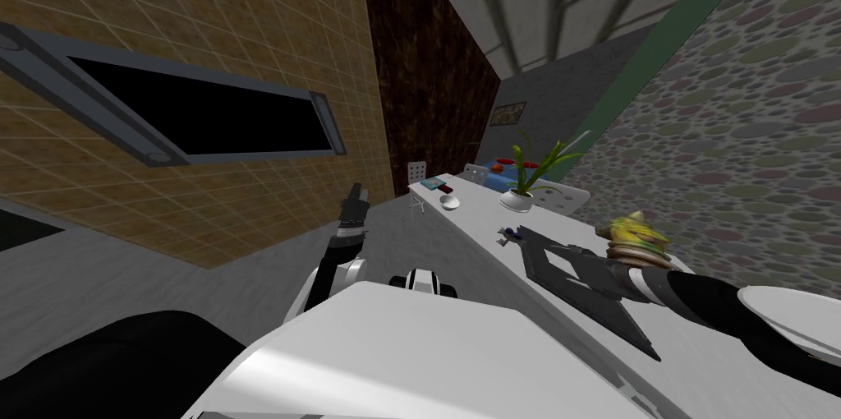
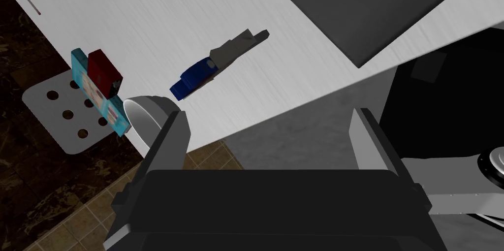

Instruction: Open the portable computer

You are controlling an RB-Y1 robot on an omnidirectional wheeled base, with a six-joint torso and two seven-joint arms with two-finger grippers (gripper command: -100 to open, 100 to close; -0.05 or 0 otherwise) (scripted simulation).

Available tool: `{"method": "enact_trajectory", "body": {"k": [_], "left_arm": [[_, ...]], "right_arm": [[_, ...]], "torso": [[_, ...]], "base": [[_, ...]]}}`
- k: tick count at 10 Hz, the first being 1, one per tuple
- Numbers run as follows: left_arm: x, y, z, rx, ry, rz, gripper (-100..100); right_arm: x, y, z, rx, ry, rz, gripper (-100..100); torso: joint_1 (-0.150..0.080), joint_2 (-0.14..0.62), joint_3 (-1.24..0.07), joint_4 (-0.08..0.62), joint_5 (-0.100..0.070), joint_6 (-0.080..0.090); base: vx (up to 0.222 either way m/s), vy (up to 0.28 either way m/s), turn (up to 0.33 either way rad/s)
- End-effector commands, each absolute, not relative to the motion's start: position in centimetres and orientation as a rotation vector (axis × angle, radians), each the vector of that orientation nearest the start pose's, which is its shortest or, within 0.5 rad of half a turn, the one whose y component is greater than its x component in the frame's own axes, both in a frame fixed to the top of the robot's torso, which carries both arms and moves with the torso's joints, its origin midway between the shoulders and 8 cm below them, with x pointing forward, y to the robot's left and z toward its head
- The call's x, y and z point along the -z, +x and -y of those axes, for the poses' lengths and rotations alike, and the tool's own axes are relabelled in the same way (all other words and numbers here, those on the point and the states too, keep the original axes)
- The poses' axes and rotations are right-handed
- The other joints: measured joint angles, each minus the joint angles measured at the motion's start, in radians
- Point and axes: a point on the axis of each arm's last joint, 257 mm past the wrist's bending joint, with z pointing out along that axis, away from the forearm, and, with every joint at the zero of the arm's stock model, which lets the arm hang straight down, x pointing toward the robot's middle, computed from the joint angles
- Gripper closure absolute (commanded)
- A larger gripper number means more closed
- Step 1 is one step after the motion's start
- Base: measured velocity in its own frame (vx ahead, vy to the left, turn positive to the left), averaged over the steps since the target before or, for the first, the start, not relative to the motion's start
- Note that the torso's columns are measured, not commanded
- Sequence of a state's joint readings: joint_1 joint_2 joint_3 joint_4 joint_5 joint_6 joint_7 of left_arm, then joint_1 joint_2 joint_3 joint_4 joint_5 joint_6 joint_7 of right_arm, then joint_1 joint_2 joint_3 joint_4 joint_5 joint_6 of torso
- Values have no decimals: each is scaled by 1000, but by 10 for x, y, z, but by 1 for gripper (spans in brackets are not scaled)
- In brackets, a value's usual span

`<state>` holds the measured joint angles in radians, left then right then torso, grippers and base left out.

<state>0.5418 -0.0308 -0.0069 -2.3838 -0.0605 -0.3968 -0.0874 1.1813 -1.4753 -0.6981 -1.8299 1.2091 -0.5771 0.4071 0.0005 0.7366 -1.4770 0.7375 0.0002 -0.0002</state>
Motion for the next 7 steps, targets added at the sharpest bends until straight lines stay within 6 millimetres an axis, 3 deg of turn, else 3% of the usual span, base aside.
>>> {"method": "enact_trajectory", "body": {"k": [1,2,7], "left_arm": [[-38,338,-278,1161,-640,-667,0],[-38,338,-278,1161,-640,-667,0],[-38,338,-278,1161,-640,-667,0]], "right_arm": [[189,298,545,551,-1856,-1832,-100],[189,298,545,549,-1856,-1832,0],[189,298,545,549,-1856,-1832,0]], "torso": [[-1,1,1,0,0,0],[-1,2,1,1,-1,0],[0,1,1,0,0,0]], "base": [[-2,6,-13],[0,0,0],[0,0,0]]}}
